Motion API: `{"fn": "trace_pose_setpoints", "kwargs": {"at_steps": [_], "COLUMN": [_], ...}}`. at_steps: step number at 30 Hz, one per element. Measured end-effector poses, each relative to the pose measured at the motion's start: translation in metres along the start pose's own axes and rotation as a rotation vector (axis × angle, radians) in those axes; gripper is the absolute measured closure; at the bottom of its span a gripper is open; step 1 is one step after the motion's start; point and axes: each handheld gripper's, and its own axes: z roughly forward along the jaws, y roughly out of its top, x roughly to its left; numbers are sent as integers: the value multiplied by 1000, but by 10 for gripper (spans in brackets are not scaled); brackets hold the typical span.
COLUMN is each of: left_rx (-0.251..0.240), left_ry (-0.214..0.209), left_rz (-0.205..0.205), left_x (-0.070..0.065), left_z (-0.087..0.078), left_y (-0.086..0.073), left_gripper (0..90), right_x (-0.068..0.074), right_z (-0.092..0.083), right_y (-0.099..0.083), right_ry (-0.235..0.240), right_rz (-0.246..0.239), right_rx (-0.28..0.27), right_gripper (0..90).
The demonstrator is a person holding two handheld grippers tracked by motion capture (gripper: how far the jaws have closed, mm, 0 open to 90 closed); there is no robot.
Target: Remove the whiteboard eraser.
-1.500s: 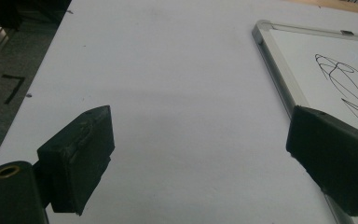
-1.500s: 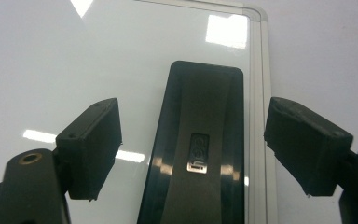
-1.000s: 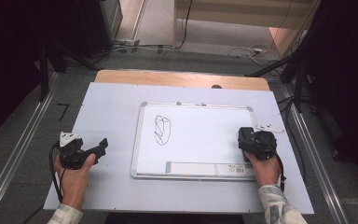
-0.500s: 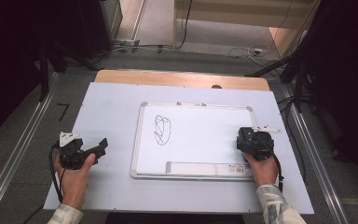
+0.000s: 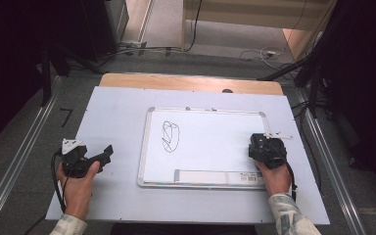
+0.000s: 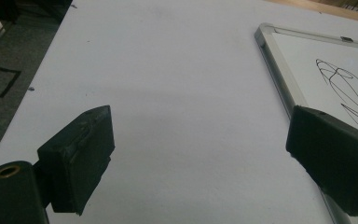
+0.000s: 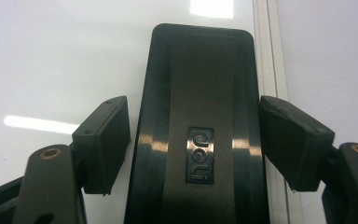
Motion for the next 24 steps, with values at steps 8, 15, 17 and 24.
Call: {"fn": "trace_pose_setpoints", "kwargs": {"at_steps": [8,15,17,24], "left_rx": [-1,1,2,3], "left_ry": [-2,-3,-5,-5], "left_rz": [-7,-11,-12,-14], "left_x": [0,1,1,1], "left_z": [0,0,0,0], "left_y": [0,-1,-1,-1], "left_gripper": [85,84,84,84], "right_x": [-1,-1,-1,-2], "right_z": [-1,-2,-2,-3], "right_y": [-1,-2,-2,-3], "right_ry": [8,14,15,24], "right_rz": [33,33,32,37], "right_rx": [4,-4,-5,-9], "right_gripper": [284,364,366,374]}}
